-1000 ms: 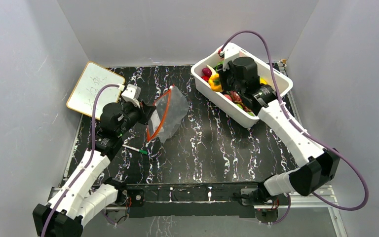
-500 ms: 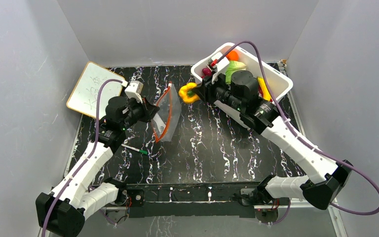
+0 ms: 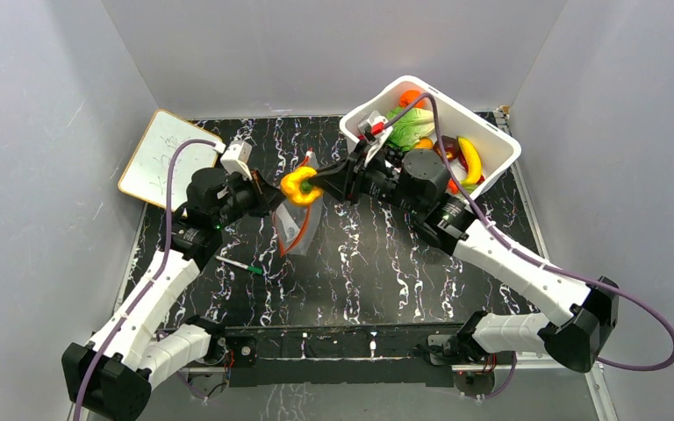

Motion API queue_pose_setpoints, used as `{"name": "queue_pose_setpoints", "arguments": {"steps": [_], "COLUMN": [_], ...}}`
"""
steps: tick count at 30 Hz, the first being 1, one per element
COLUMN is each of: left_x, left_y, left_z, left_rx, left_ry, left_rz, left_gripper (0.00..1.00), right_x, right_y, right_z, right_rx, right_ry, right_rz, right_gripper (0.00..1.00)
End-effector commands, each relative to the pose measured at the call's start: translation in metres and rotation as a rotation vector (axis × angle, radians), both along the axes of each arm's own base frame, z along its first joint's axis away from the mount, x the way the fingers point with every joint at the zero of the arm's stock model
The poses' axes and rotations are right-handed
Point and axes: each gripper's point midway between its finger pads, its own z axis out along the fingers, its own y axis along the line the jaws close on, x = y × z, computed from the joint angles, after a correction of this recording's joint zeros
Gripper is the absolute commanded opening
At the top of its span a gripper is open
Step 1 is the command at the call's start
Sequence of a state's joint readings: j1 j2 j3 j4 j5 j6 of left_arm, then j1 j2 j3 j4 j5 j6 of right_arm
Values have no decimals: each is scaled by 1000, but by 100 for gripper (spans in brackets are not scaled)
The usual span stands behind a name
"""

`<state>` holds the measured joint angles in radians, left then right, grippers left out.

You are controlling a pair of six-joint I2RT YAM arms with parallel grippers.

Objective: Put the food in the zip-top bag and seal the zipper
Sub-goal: Place the fake vegetable in the zipper food storage bag.

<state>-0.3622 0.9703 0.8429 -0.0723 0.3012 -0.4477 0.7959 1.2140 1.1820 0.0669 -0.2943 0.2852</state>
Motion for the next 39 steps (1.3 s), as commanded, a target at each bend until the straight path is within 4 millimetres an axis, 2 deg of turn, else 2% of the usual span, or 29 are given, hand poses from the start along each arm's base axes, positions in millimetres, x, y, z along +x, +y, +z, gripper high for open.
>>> {"name": "queue_pose_setpoints", "arguments": {"steps": [1, 7, 17, 31, 35, 36, 39], "left_x": [-11, -19, -29, -46, -48, -47, -44], "left_y": [-6, -7, -16, -32, -32, -30, -23], "left_z": [31, 44, 52, 59, 53, 49, 37], "left_rx": [-69, -99, -149, -261, -263, -248, -191], "left_ry": [-32, -49, -58, -39, -33, -28, -38], "left_rz": [-35, -48, -110, -221, -219, -206, -178], "left_gripper": [0, 0, 0, 0, 0, 0, 0], "right_x": [4, 11, 12, 27, 34, 37, 39], "right_y": [3, 4, -4, 9, 11, 10, 13], "right_z": [5, -25, -79, -106, -116, -118, -122], "right_rx": [82, 41, -78, -173, -196, -201, -214], "right_ry": [-32, 7, 0, -106, -114, -107, -60], "right_rz": [-19, -46, -69, -67, -108, -125, -139], "right_gripper": [0, 0, 0, 0, 0, 1, 12]}}
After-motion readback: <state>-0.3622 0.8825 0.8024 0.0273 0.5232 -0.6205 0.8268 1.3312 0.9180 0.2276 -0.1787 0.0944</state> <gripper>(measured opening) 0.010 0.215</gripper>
